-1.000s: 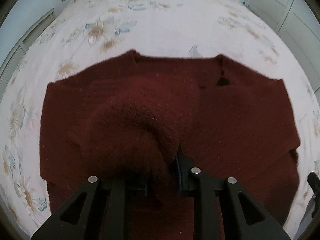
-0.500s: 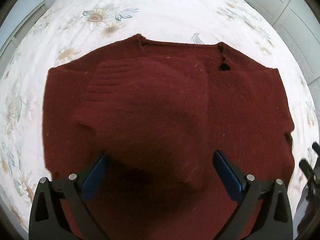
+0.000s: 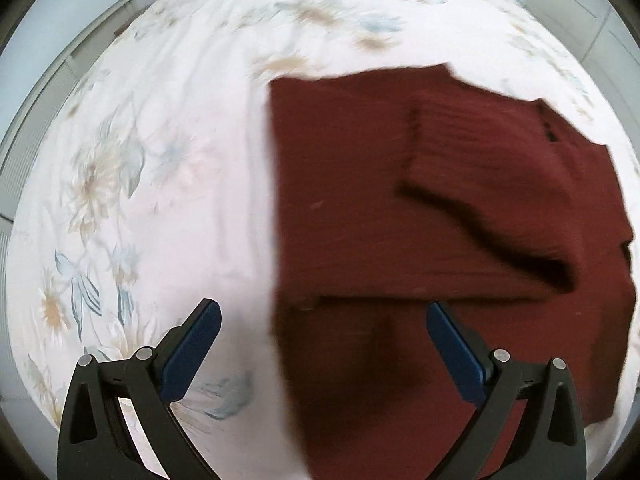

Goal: Fold small clothes
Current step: 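Release the folded side onto the sweater body and open the left gripper, then grasp the other sweater sleeve cuff with the right gripper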

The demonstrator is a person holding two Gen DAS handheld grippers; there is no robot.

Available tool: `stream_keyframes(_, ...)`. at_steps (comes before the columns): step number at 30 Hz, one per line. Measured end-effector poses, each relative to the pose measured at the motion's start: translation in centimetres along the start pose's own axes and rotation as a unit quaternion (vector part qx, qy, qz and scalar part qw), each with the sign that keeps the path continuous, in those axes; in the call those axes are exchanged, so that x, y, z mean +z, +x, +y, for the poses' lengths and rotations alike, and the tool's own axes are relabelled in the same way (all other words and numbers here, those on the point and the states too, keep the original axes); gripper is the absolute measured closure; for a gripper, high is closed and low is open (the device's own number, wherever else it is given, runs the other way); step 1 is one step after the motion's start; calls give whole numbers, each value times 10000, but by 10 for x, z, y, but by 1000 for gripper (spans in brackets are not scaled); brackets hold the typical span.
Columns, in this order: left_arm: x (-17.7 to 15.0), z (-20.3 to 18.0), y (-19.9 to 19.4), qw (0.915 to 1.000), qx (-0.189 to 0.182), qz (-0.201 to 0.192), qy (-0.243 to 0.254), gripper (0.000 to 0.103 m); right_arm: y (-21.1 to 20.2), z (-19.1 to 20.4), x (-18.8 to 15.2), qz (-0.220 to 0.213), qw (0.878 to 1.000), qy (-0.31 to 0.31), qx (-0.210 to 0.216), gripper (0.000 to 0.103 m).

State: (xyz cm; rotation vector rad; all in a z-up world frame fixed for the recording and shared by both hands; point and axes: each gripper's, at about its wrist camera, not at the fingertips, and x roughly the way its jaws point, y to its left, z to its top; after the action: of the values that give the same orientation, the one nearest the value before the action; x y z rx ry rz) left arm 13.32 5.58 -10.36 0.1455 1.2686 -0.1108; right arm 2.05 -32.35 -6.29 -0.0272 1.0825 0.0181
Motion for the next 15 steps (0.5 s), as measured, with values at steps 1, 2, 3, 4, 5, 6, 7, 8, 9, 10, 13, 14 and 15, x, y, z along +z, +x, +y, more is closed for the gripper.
stream_keyframes(1, -1, 4, 6, 10000, 46, 23, -46, 5, 1, 3, 1, 19, 10000, -32, -2, 0)
stream_keyframes(2, -1, 6, 10, 10000, 61, 34, -66, 11, 2, 5, 1, 33, 10000, -50, -5, 0)
stream_keyframes(3, 1, 7, 16, 9999, 76, 64, -57, 19, 3, 7, 2, 54, 10000, -78, -13, 1)
stream_keyframes(4, 3, 7, 21, 9999, 77, 105, -33, 21, 3, 9, 2, 72, 9999, -100, -22, 0)
stream_keyframes(5, 4, 5, 27, 9998, 75, 163, 8, 21, 4, 11, 3, 86, 9999, -113, -29, 0)
stream_keyframes(6, 5, 3, 34, 9997, 83, 226, 78, 21, 5, 13, 3, 103, 9999, -130, -37, 0)
stream_keyframes(7, 8, -1, 41, 9995, 105, 250, 128, 21, 6, 15, 4, 122, 9998, -148, -45, 0)
stream_keyframes(8, 9, -3, 44, 9995, 127, 247, 167, 21, 7, 16, 4, 141, 9997, -173, -52, 1)
stream_keyframes(9, 11, -5, 46, 9995, 133, 202, 201, 22, 8, 18, 5, 155, 9997, -197, -61, 1)
stream_keyframes(10, 13, -6, 47, 9996, 119, 145, 199, 24, 9, 21, 6, 170, 9996, -233, -74, 0)
stream_keyframes(13, 24, -10, 52, 9998, -87, 128, 124, 39, 10, 30, 11, 167, 9993, -322, -68, 0)
stream_keyframes(14, 26, -11, 53, 9998, -87, 136, 131, 40, 9, 35, 14, 153, 9993, -334, -27, 0)
stream_keyframes(15, 28, -14, 54, 9997, -84, 146, 189, 46, 8, 40, 18, 132, 9993, -357, 26, 1)
